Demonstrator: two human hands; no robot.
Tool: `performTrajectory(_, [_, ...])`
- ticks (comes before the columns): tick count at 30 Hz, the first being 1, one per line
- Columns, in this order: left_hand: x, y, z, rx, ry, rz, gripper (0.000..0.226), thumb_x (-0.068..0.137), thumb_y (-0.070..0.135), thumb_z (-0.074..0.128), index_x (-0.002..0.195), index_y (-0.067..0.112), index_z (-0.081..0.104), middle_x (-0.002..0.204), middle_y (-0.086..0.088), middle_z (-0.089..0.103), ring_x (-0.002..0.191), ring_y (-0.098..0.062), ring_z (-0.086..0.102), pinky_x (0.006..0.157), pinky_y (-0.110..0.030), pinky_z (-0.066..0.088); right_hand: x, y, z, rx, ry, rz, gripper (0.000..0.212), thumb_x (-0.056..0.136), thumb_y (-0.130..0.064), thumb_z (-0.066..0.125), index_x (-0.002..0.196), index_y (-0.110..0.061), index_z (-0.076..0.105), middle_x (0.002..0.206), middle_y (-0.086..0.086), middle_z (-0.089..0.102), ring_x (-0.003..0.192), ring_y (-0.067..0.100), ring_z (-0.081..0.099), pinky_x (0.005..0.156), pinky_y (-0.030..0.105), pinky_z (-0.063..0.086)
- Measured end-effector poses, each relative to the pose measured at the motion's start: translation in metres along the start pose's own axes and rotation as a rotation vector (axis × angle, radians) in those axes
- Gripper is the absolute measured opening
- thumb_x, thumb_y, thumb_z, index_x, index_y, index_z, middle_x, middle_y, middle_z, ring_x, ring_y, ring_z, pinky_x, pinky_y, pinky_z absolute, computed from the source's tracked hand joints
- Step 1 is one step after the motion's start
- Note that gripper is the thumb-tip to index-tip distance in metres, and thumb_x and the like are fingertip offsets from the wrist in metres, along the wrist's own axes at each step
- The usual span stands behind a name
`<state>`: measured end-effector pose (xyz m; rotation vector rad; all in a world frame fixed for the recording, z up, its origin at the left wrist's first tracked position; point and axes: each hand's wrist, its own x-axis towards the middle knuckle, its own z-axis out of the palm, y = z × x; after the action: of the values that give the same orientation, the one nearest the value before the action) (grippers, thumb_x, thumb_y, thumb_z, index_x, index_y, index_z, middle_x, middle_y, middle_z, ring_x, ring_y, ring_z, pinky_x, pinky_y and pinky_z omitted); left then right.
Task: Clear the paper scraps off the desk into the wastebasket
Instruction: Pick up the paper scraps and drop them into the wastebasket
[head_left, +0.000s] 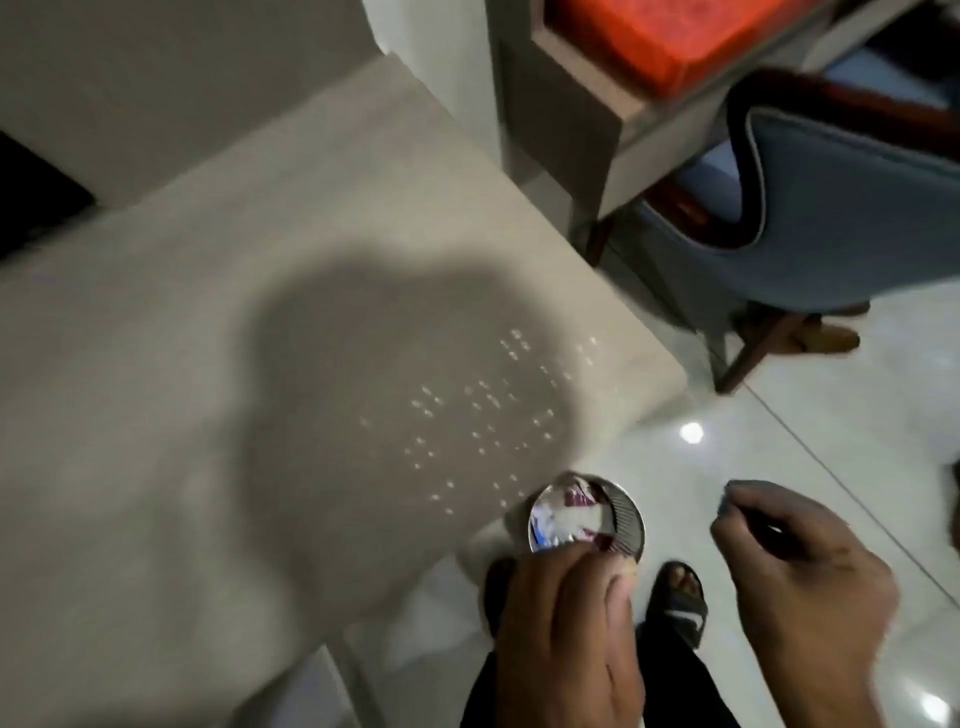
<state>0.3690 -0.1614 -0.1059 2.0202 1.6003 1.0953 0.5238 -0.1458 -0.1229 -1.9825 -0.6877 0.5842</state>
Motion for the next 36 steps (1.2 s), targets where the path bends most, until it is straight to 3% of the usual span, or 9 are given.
performTrajectory(3, [-0.04,-0.051,0.063,0.126,-0.263,-0.043,0.011,0.092,0.015,0.058,0.101,0.018,0.065,0.093,-0.007,0.07,0.085,-0.031,0.069,0.075,-0.041,0.058,0.001,0.104,0.028,-0.177,-0.134,0.127,0.03,0.071,0.003,0.074,0.07,-0.027,0.07,0.078,-0.009,0.072,0.074,0.007,0.07,0.071,0.001,0.044])
performTrajectory(6, [-0.071,-0.116,0.128,0.275,-0.48,-0.187,0.012,0.089,0.008,0.057,0.089,0.009,0.069,0.086,-0.013,0.069,0.08,-0.036,0.068,0.068,-0.043,0.059,0.003,0.192,0.07,-0.262,-0.287,0.169,0.018,0.073,-0.001,0.073,0.08,-0.017,0.076,0.087,0.005,0.075,0.082,0.025,0.072,0.081,0.033,0.057])
performTrajectory(12, [-0.115,-0.221,0.248,0.478,-0.792,-0.446,0.015,0.085,0.009,0.056,0.099,0.01,0.062,0.101,-0.015,0.069,0.095,-0.037,0.066,0.077,-0.042,0.055,0.014,0.306,0.134,-0.366,-0.49,0.174,0.021,0.075,-0.001,0.07,0.09,-0.013,0.076,0.087,0.009,0.076,0.08,0.028,0.07,0.07,0.021,0.046])
performTrajectory(17, [-0.134,-0.251,0.296,0.459,-0.757,-0.578,0.044,0.08,0.016,0.061,0.124,0.013,0.056,0.111,-0.014,0.071,0.102,-0.036,0.067,0.076,-0.042,0.058,0.026,0.345,0.155,-0.398,-0.543,0.175,0.03,0.081,0.001,0.061,0.106,-0.01,0.072,0.102,0.016,0.074,0.092,0.032,0.068,0.076,0.025,0.048])
performTrajectory(20, [-0.122,-0.238,0.295,0.528,-0.668,-0.48,0.056,0.082,0.019,0.063,0.135,0.012,0.048,0.118,-0.015,0.07,0.105,-0.035,0.068,0.077,-0.042,0.059,0.034,0.335,0.152,-0.284,-0.512,0.187,0.035,0.081,0.001,0.06,0.11,-0.015,0.073,0.103,0.01,0.076,0.087,0.019,0.067,0.075,0.02,0.046])
performTrajectory(24, [-0.081,-0.179,0.261,0.481,-0.63,-0.423,0.054,0.092,0.032,0.036,0.14,0.008,0.045,0.129,-0.016,0.064,0.112,-0.035,0.065,0.081,-0.042,0.057,0.042,0.288,0.12,-0.229,-0.43,0.137,0.028,0.088,-0.003,0.057,0.107,-0.014,0.074,0.101,0.006,0.077,0.085,0.014,0.068,0.081,0.024,0.053])
performTrajectory(28, [-0.025,-0.074,0.193,0.238,-0.423,-0.383,0.043,0.1,0.024,0.045,0.136,0.003,0.053,0.126,-0.018,0.067,0.113,-0.033,0.065,0.088,-0.04,0.055,0.043,0.191,0.067,-0.082,-0.279,0.066,0.02,0.09,-0.006,0.062,0.103,-0.015,0.074,0.092,-0.008,0.073,0.081,-0.015,0.062,0.077,0.001,0.043])
performTrajectory(32, [0.038,0.038,0.105,0.057,-0.12,-0.098,0.041,0.101,0.029,0.042,0.121,0.003,0.066,0.114,-0.011,0.074,0.104,-0.024,0.071,0.088,-0.033,0.058,0.052,0.071,0.01,0.058,-0.095,-0.043,0.017,0.091,-0.014,0.066,0.105,-0.02,0.074,0.101,-0.011,0.075,0.095,0.002,0.069,0.086,0.017,0.051])
performTrajectory(36, [0.141,0.067,0.037,0.078,0.14,0.111,0.033,0.098,0.024,0.05,0.117,0.001,0.066,0.11,-0.014,0.073,0.099,-0.023,0.068,0.089,-0.029,0.052,0.078,-0.04,-0.012,0.149,0.002,-0.214,0.02,0.09,-0.013,0.066,0.107,-0.018,0.075,0.101,-0.008,0.075,0.094,-0.001,0.069,0.086,0.008,0.049])
